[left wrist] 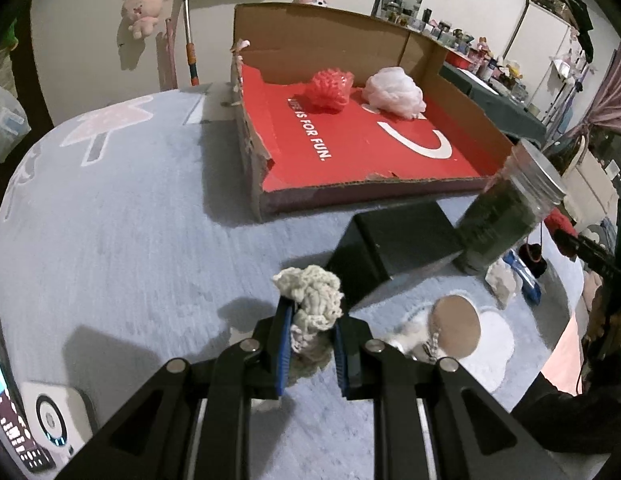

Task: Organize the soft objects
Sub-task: 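Carry the scrunchie and red pouch into the cardboard box with both grippers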

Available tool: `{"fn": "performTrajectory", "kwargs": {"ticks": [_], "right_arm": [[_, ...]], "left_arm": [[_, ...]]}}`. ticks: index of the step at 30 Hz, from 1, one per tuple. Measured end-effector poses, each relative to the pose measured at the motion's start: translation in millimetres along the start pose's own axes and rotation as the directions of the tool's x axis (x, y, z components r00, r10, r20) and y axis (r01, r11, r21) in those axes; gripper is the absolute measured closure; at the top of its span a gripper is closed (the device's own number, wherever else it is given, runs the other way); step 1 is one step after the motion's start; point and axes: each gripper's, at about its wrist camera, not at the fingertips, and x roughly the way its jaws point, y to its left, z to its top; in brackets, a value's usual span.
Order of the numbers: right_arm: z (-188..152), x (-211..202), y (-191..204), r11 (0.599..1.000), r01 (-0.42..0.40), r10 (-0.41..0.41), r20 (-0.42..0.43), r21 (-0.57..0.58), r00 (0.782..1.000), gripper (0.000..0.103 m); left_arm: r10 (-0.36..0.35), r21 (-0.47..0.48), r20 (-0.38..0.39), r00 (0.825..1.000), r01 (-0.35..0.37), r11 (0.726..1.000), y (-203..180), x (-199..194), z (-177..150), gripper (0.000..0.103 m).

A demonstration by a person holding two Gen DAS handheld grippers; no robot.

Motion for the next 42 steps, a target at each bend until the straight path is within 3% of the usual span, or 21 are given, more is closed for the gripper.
{"fn": "performTrajectory", "kwargs": {"ticks": [12,26,34,42], "right_arm": [[46,20,12,0.979,0.054,-0.058,-0.015,-0.198,0.998,0.072],[130,56,30,0.971,0.033,-0.028,0.023,-0.236,0.999,0.072],[170,128,39,0.984,0.045,-0.066,-0.116,-0.175,0.991,0.072],[182,192,43,0.966,0.141,-0.198,-0.275,-0.215,0.941,0.072]], "left_arm": [[-0.031,0.094,0.002,1.000,0.031,0.995,5,10,31,0.084],[0.010,0.172,0.050,0.999,-0.018,0.985,-20,15,110,0.084],[0.063,0.164,-0.036,0.997,-0.056,0.985,-33,63,151,0.084],[0.169,0.156,-0.156,0.973,-0.145,0.977,-26,122,177,0.084]]}}
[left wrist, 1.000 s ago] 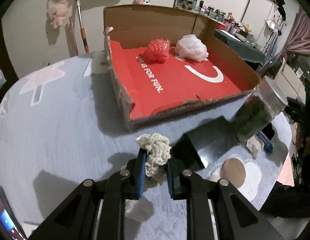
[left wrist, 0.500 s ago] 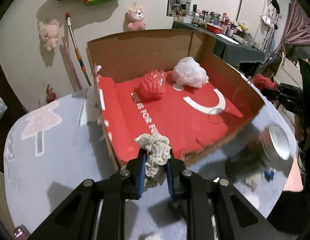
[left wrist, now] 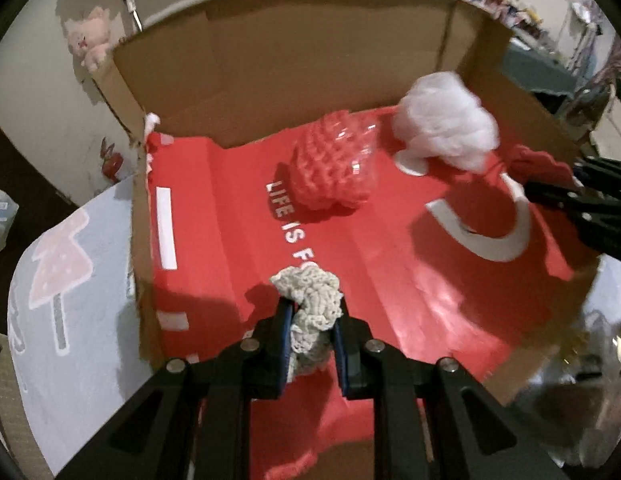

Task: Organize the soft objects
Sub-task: 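Carry the scrunchie and red pouch into the cardboard box with both grippers, then open both grippers to release the scrunchie and pouch in the box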

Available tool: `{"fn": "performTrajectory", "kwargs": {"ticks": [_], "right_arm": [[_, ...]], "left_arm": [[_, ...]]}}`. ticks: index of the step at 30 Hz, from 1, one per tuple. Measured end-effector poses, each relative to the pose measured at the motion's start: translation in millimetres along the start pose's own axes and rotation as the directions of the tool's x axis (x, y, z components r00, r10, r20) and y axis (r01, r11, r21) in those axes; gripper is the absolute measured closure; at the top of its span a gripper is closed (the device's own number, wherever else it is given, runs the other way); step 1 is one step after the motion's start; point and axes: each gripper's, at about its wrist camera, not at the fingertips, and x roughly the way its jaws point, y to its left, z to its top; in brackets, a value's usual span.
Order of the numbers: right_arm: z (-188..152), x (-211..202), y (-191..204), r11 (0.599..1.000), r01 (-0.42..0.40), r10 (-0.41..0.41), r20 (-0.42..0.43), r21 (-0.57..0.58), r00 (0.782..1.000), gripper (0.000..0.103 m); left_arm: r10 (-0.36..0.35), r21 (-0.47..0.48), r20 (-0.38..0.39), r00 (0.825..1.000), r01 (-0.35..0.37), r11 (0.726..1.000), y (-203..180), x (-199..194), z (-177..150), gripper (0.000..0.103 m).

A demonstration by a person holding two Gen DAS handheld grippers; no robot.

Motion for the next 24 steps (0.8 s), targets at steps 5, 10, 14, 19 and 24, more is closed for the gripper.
{"fn": "performTrajectory", "kwargs": {"ticks": [5,10,14,19,24], "right_arm": [[9,22,0,1.000,0.027,-0.027,-0.056,-0.004,0.998,0.071],[16,37,-2,0.999,0.042,-0.042,-0.072,-0.003,0.996,0.070],[18,41,-4,0.999,0.049,-0.050,-0.069,-0.011,0.996,0.069],[17,42,-2,0.997,0.066,-0.068,-0.073,-0.027,0.995,0.069],[18,47,6,0.996,0.080,-0.083,-0.072,-0.047,0.994,0.062]], "left_arm": [[0.045,-0.010,-0.036,0.998,-0.046,0.999,4,17,13,0.083],[0.079,-0.010,-0.040,0.996,-0.079,0.997,5,26,22,0.082],[0.100,-0.012,-0.029,0.995,-0.101,0.995,7,29,26,0.081],[0.103,-0.006,-0.023,0.994,-0.103,0.995,6,31,28,0.081],[0.104,-0.011,-0.020,0.994,-0.104,0.995,-1,32,30,0.077]]}}
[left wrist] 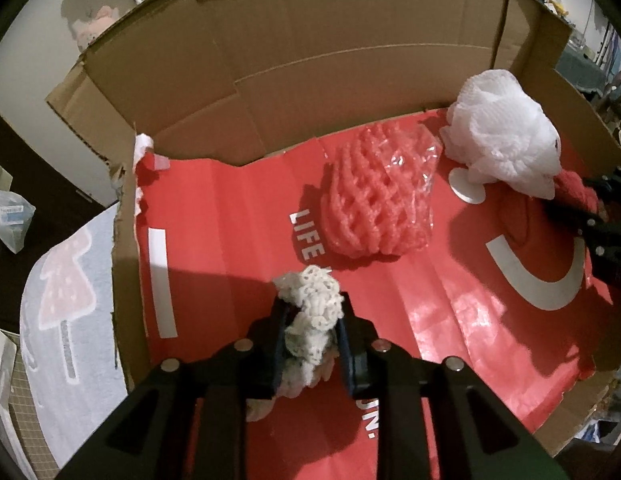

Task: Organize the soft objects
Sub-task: 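Open both grippers to release the scrunchie and pouch in the box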

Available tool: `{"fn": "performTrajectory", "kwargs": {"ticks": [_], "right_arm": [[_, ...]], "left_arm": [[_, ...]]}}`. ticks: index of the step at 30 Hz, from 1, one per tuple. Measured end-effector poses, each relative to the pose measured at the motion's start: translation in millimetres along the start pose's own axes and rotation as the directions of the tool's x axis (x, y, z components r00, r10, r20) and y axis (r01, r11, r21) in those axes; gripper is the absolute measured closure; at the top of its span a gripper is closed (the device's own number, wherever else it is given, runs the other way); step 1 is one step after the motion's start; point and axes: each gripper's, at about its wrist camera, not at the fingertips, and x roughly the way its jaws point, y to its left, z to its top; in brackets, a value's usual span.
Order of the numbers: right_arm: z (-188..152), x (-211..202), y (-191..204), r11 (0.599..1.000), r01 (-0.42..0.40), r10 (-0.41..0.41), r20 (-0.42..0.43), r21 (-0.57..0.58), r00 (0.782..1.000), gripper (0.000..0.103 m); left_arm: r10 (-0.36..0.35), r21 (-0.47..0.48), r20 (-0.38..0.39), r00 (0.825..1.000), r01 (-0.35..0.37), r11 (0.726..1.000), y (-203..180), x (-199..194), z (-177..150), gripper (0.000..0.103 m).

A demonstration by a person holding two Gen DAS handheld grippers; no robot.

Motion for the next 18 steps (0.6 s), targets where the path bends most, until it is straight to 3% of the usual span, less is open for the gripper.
{"fn": "performTrajectory", "kwargs": {"ticks": [4,8,10,15,18], "right_arm": [[-5,-6,9,1.000,-0.001,0.002,0.030,-0.020,1.000,0.049],[-12,-23,13,0.999,0.010,-0.007,0.069,-0.036,0.998,0.045],[-15,-35,12,1.000,0.010,-0.008,0.094,-0.027,0.996,0.036],[-19,-74,5,1.000,0.011,-0.009,0.168,-0.007,0.986,0.033],[-31,-107,2,1.000,0.000,-0.003,0.229,0.014,0.973,0.032]], "left_arm": [[-0.028,-0.004,0.040,0.999,0.028,1.000,0,-5,-6,0.056],[-0.054,-0.011,0.090,0.994,0.055,0.998,0,-22,-17,0.045],[-0.067,-0.020,0.135,0.989,0.071,0.997,-1,-35,-25,0.034],[-0.109,-0.058,0.256,0.960,0.128,0.990,-4,-82,-45,0.020],[-0.128,-0.075,0.342,0.931,0.163,0.984,-6,-118,-63,0.014]]}}
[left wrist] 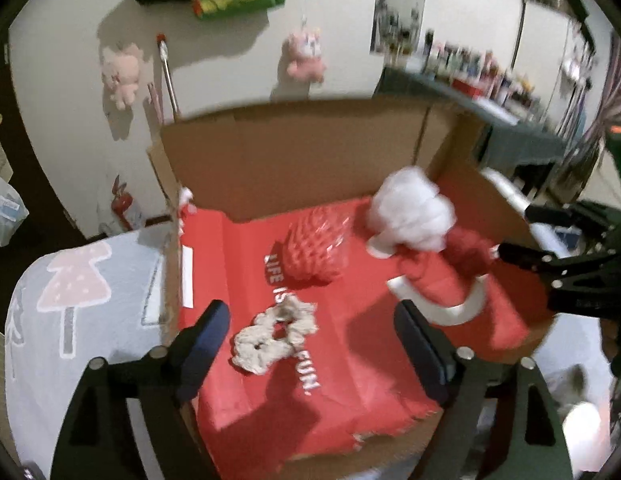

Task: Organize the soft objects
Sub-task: 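Open both grippers to release the scrunchie and pouch in the box, then move both grippers back toward the white bundle and black scrunchie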

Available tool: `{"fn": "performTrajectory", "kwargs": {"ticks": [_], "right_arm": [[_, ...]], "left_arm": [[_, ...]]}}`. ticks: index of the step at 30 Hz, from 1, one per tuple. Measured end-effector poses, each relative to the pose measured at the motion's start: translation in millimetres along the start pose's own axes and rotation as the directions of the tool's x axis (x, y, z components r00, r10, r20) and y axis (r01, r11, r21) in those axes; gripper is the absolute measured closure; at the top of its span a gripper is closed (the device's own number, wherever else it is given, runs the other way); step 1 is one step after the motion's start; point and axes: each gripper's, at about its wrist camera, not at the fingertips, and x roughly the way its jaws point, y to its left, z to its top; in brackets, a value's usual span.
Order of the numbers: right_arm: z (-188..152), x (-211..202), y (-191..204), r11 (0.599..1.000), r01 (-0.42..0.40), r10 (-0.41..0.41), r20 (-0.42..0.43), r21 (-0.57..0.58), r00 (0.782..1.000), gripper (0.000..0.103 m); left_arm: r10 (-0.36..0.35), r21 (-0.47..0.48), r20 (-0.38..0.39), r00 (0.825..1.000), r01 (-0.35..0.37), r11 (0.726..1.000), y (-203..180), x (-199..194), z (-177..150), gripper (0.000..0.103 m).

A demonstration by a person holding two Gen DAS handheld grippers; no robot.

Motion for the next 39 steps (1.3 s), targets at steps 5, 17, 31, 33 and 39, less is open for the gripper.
{"fn": "performTrajectory", "kwargs": {"ticks": [5,17,31,33,39], "right_arm": [[-6,-63,-4,0.999,-0.026,0.023,0.118,0.021,0.993,0.023],[-103,-183,25,0.998,0.003,-0.027,0.419,0.057,0.908,0.013],[-208,-178,56,0.991,0.001,-0.071,0.501,0.137,0.862,0.011],[-218,-162,53,0.986,-0.024,-0.057,0.469,0.164,0.881,0.011],[-234,-122,41,0.971,-0.051,-0.038,0.361,0.234,0.932,0.011]], "left_arm": [[0.009,0.000,0.131,0.991,-0.009,1.000,-23,-60,-12,0.006],[0.048,0.016,0.384,0.922,-0.059,0.998,-66,-146,-84,0.000],[0.031,-0.072,0.398,0.917,-0.003,0.997,-80,-148,-173,0.000],[0.039,-0.081,0.379,0.925,-0.009,0.997,-78,-140,-180,0.000],[0.054,-0.118,0.295,0.954,-0.020,0.993,-63,-113,-200,0.000]]}}
